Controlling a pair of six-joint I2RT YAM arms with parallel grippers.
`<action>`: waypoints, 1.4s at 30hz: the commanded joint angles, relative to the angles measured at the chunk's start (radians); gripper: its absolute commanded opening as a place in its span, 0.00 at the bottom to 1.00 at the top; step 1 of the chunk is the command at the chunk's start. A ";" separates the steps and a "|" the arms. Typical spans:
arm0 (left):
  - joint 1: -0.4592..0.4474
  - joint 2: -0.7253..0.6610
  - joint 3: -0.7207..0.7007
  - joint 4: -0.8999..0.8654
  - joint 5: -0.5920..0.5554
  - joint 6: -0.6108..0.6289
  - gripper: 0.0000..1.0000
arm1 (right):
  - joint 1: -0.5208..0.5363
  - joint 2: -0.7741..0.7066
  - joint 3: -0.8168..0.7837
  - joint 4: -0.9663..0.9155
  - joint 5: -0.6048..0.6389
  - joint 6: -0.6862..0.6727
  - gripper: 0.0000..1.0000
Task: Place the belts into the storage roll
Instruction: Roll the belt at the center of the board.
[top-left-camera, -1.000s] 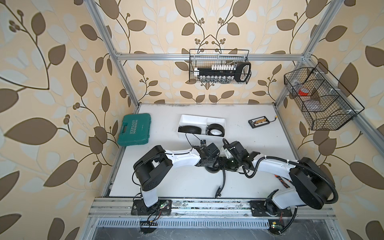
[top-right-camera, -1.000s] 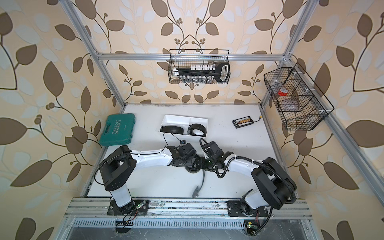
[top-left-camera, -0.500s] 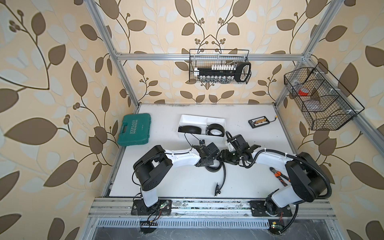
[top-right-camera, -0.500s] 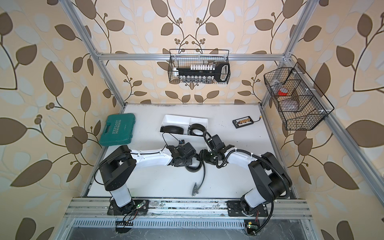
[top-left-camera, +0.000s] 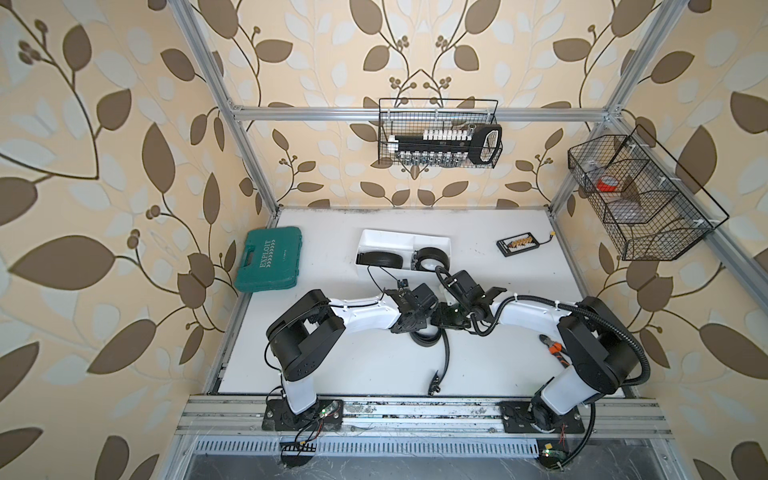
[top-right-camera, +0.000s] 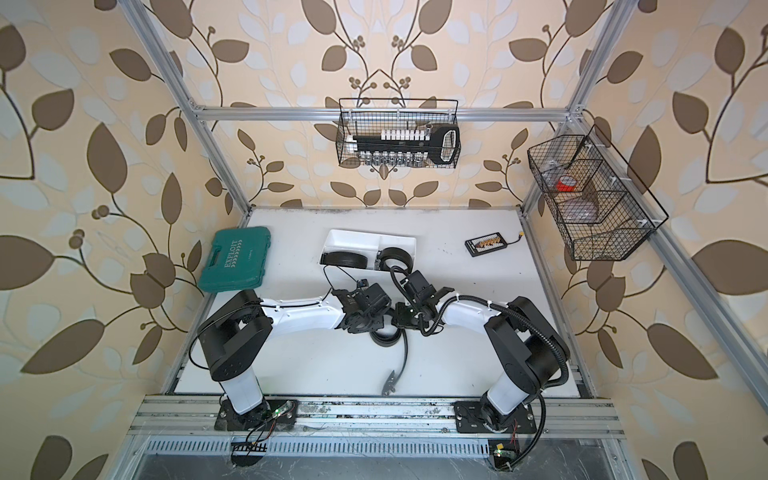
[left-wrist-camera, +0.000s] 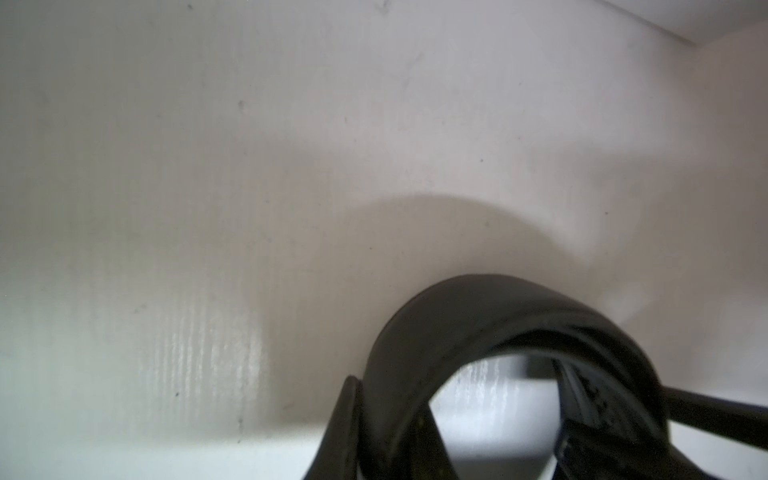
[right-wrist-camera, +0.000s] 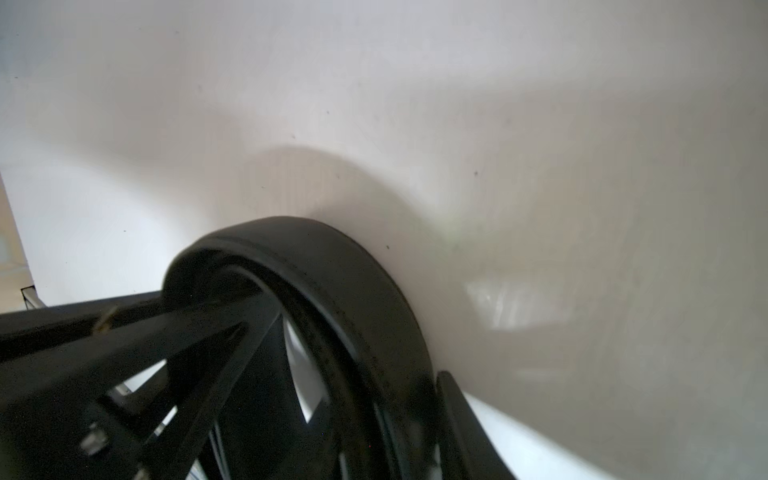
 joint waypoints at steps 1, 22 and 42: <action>0.023 0.035 0.011 0.048 0.037 -0.031 0.00 | 0.026 0.024 0.016 -0.063 0.013 0.009 0.17; -0.189 -0.520 -0.450 0.283 0.137 -0.034 0.99 | -0.076 0.046 0.229 -0.390 0.355 -0.158 0.00; -0.416 0.064 0.111 -0.297 -0.336 -0.007 0.99 | -0.193 -0.054 0.117 -0.359 0.216 -0.205 0.00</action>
